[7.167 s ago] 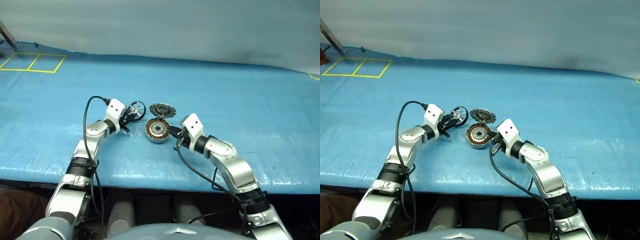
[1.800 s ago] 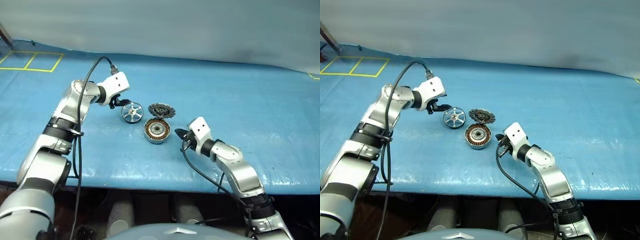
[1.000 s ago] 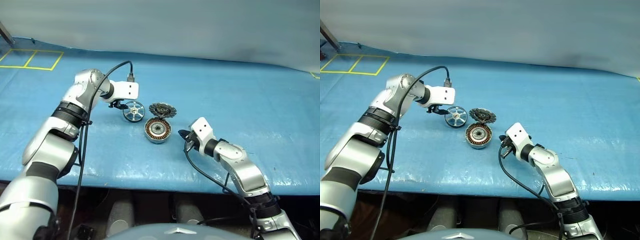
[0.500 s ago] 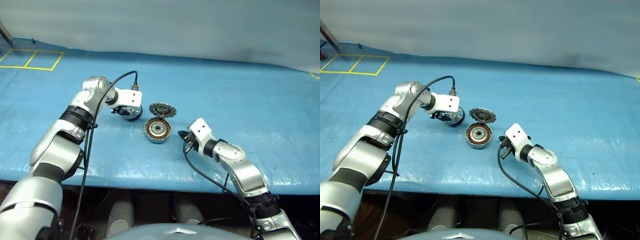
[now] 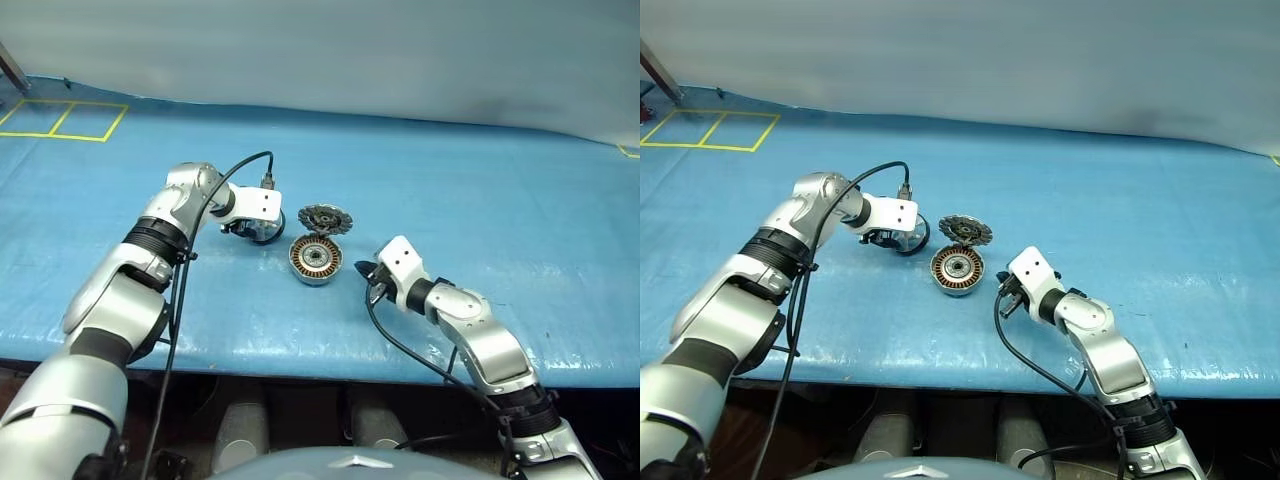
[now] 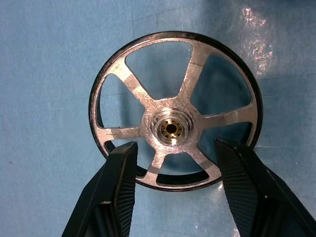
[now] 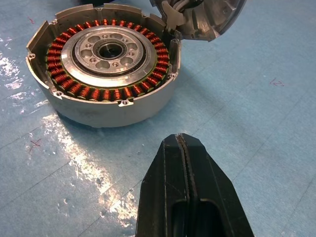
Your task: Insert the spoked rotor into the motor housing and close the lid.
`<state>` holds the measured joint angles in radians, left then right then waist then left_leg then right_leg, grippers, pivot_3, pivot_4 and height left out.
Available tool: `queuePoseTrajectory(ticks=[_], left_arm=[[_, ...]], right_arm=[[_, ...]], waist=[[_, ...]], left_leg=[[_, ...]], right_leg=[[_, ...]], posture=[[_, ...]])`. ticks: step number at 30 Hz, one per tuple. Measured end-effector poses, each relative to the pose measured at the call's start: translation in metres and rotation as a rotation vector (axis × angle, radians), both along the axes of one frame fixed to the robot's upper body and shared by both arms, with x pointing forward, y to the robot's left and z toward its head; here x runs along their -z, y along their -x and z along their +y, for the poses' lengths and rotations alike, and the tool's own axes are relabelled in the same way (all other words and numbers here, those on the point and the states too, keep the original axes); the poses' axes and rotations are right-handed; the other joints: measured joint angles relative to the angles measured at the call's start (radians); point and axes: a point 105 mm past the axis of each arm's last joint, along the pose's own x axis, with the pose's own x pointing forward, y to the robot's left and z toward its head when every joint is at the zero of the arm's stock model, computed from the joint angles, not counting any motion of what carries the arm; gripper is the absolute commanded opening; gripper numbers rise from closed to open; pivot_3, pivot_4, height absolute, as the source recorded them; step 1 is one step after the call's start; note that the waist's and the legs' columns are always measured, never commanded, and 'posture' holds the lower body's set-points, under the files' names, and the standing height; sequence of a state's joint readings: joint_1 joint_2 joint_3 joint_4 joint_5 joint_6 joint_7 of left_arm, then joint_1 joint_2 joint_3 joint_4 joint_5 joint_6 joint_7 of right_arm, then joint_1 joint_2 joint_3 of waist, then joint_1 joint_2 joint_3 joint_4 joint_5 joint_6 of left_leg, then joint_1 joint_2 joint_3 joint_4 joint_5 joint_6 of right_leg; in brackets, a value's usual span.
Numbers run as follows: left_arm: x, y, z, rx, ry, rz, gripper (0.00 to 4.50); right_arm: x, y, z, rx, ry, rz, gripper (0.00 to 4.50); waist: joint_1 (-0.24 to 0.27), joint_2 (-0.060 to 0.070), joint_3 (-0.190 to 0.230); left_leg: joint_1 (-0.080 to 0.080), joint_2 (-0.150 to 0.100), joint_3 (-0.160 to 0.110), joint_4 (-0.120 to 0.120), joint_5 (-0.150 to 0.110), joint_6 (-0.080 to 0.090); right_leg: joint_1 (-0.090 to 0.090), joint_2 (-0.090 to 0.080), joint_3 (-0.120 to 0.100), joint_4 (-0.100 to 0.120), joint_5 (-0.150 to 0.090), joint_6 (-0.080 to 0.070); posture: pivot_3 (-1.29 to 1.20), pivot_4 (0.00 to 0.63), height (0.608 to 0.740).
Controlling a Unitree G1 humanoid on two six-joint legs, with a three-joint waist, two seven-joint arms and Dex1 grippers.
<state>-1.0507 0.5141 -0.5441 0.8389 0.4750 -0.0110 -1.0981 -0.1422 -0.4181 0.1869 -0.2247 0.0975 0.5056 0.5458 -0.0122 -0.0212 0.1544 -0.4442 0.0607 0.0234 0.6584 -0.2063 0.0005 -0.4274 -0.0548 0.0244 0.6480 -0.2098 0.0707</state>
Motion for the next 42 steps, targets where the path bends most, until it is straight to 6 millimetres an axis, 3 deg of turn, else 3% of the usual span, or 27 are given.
queuePoseTrajectory(ticks=[5, 12, 18, 28, 33, 42], left_arm=[[0.001, -0.001, 0.000, 0.003, 0.006, -0.001, 1.32], [0.001, -0.002, 0.001, 0.015, 0.019, -0.021, 1.32], [-0.003, 0.000, 0.005, 0.019, 0.151, -0.051, 1.32], [0.011, 0.038, 0.029, 0.027, 0.365, 0.107, 1.32], [-0.001, 0.054, 0.023, 0.026, 0.550, 0.239, 1.32], [-0.012, 0.070, 0.013, 0.060, 0.685, 0.336, 1.32]], right_arm=[[-0.001, 0.000, 0.001, 0.000, -0.002, -0.003, 0.00], [-0.002, 0.000, 0.001, 0.003, -0.003, -0.007, 0.00], [-0.001, 0.001, 0.002, 0.005, -0.011, -0.006, 0.00], [-0.003, 0.000, -0.004, 0.053, -0.043, -0.021, 0.00], [-0.004, 0.001, -0.002, 0.052, -0.059, -0.025, 0.00], [-0.003, 0.001, -0.002, 0.070, -0.066, -0.032, 0.00]], waist=[[0.000, 0.000, 0.000], [0.000, 0.000, 0.000], [0.000, 0.000, 0.000], [-0.001, 0.000, 0.000], [0.001, 0.000, 0.000], [0.000, 0.000, 0.000]], left_leg=[[0.000, 0.000, 0.000, 0.002, 0.000, 0.000], [0.001, 0.000, 0.000, 0.004, 0.000, 0.000], [0.001, 0.000, 0.000, 0.005, 0.000, 0.000], [0.004, 0.001, 0.000, 0.005, 0.000, 0.000], [0.003, 0.001, 0.000, 0.006, 0.001, 0.000], [0.004, 0.001, 0.000, 0.006, 0.001, 0.000]], right_leg=[[0.000, 0.000, 0.000, 0.002, 0.000, 0.000], [0.000, 0.000, 0.000, 0.005, 0.000, 0.000], [-0.001, 0.000, 0.001, 0.010, 0.000, -0.001], [0.000, 0.000, 0.001, 0.012, -0.002, -0.004], [0.000, 0.000, 0.001, 0.012, -0.001, -0.004], [0.001, 0.001, 0.001, 0.013, -0.002, -0.003]], posture=[[0.00, 0.150, 0.740], [0.00, 0.150, 0.740], [0.00, 0.150, 0.740], [0.00, 0.150, 0.740], [0.00, 0.150, 0.740], [0.00, 0.150, 0.740]])
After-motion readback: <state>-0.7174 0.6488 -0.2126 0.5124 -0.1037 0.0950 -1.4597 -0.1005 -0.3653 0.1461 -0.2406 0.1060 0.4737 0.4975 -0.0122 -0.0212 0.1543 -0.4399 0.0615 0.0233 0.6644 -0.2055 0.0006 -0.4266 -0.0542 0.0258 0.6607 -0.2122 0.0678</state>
